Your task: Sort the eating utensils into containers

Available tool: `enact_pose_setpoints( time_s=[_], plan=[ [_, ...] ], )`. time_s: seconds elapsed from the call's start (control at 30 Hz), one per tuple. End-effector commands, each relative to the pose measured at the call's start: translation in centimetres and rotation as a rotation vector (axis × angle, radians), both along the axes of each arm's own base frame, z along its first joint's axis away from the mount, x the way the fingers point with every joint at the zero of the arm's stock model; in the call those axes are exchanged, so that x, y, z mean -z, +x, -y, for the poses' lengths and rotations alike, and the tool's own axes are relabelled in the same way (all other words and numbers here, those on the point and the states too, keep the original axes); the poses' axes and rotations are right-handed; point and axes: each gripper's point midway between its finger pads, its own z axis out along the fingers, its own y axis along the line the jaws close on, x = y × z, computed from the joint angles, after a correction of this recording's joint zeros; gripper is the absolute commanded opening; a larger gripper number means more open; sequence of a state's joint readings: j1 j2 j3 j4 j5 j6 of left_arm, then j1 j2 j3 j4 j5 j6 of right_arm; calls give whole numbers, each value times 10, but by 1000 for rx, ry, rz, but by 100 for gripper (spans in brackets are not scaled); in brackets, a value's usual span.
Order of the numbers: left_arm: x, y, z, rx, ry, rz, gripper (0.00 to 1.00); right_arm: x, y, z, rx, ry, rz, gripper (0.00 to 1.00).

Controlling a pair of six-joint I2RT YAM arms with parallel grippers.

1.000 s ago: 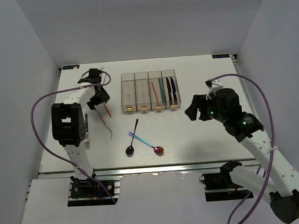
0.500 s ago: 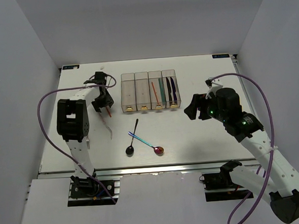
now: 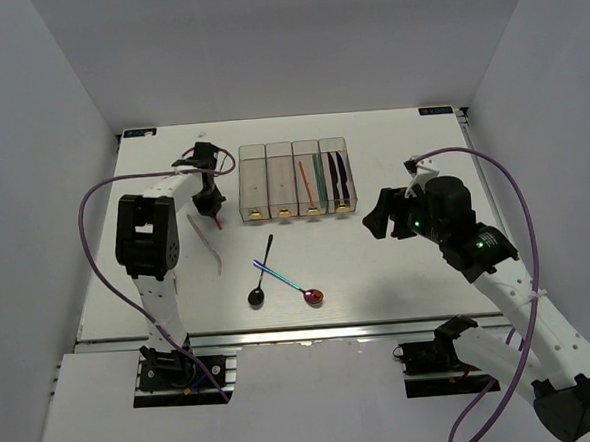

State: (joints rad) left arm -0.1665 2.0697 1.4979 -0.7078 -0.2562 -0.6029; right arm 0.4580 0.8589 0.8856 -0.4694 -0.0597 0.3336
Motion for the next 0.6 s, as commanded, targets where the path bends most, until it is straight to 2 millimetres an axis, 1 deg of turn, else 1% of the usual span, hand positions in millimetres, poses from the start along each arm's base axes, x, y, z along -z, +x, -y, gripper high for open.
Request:
enact_pose_setpoints(
  time_s=[0.0,0.03,0.07,0.1,0.17,0.2,0.27,0.3,0.33,0.37,0.4,0.43,0.5,0.53,0.57],
  plan=[
    [14,-24,-3,15,5,-73,3,-12,2,-1,-4,24,49,78],
    [8,-23,-4,15,9,-57,0,-12,2,-1,-2,22,51,78],
    [0,-22,-8,8,22,-41,0,-13,2,-1,-3,22,53,78],
    [-19,-18,-12,-2,43,4,0,-13,3,0,-1,19,52,78],
    [-44,-13,-17,-19,66,63,0,-13,4,1,6,11,57,78],
    [-69,-7,-19,-25,71,133,0,-13,4,3,13,3,56,78],
    [-102,8,-14,-15,45,256,0,-15,7,9,42,-15,65,78],
    [-128,12,-5,20,0,331,0,-16,7,8,43,-15,63,78],
    [-139,15,6,54,-36,380,0,-17,11,15,82,-32,73,78],
    [-153,24,16,79,-81,440,0,-15,12,16,91,-36,66,78],
    [-163,27,29,110,-136,472,0,-13,14,18,105,-43,62,78],
    [-173,28,59,192,-249,495,0,-11,17,23,140,-57,60,79],
    [-190,38,91,241,-328,562,0,-7,21,29,177,-75,46,79],
    [-185,35,126,318,-375,551,0,-7,22,32,196,-84,43,79],
    [-198,43,141,339,-377,580,0,-7,24,33,205,-85,40,79]
  ],
)
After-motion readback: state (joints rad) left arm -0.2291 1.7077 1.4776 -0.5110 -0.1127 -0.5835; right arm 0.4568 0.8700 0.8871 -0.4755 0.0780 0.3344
